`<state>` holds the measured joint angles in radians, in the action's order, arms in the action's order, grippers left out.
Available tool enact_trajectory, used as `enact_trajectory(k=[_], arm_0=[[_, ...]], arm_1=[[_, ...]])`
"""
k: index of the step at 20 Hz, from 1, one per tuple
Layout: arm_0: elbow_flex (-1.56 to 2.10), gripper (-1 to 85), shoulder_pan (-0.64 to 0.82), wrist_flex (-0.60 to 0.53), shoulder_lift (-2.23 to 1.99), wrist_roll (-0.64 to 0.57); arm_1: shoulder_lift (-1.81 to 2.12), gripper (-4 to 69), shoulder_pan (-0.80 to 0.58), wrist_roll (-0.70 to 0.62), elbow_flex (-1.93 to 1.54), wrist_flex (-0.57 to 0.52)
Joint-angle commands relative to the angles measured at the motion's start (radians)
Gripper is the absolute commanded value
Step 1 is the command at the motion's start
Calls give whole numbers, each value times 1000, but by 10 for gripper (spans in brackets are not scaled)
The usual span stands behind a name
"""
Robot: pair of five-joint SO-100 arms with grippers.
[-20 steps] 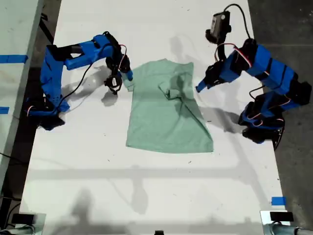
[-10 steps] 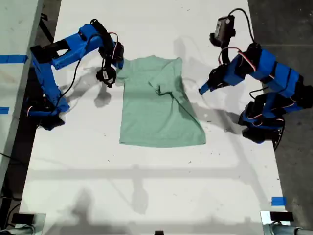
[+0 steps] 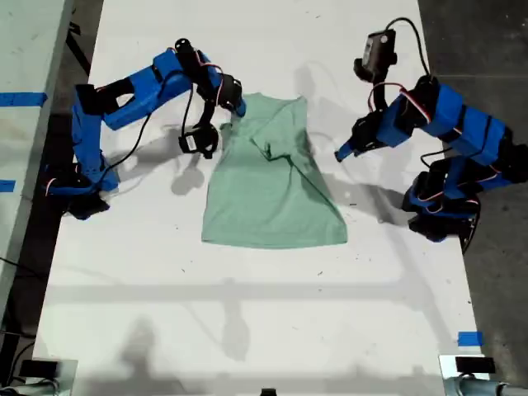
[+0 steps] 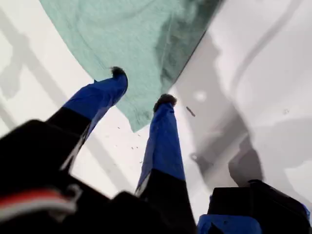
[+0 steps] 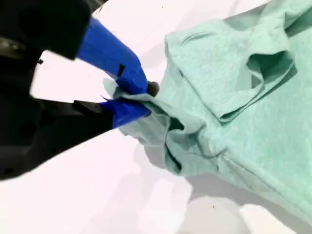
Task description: Fold tshirt
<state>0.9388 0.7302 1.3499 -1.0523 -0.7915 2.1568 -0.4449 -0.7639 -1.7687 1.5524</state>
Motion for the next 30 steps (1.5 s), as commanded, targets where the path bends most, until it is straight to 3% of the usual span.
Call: enact_trajectory(k=[1,8,9,10,13,16,19,21,23,24,25,26,28,30], arm_0=[[-58,3,-37,-103,21,-17],[-64,27,-130,-397,101,-49],[-64,280,-132,-390,94,-51],[-64,391,-140,-359,71,-55],[-60,209,-135,-233,-55,0],[-48,144,-110,-121,-199,44],[14,7,-114,-29,-351,51],[123,7,-132,23,-446,51],[324,31,-170,-15,-575,75],[457,77,-198,-64,-657,106],[584,179,-225,-112,-739,140],[692,222,-252,-140,-811,167],[900,253,-296,-199,-954,238],[1043,252,-328,-230,-1035,296]], arm_1=[[43,160,28,15,5,-41],[43,159,49,46,-57,-100],[43,159,51,46,-61,-106],[43,159,51,46,-66,-109],[43,159,49,48,-75,-110],[43,159,49,51,-89,-126],[41,159,58,51,-115,-137],[43,157,75,61,-138,-137],[40,157,97,66,-172,-161],[38,154,114,58,-192,-181],[38,160,129,40,-213,-199],[38,186,146,31,-232,-212],[38,309,173,25,-279,-239],[38,331,192,26,-344,-268]])
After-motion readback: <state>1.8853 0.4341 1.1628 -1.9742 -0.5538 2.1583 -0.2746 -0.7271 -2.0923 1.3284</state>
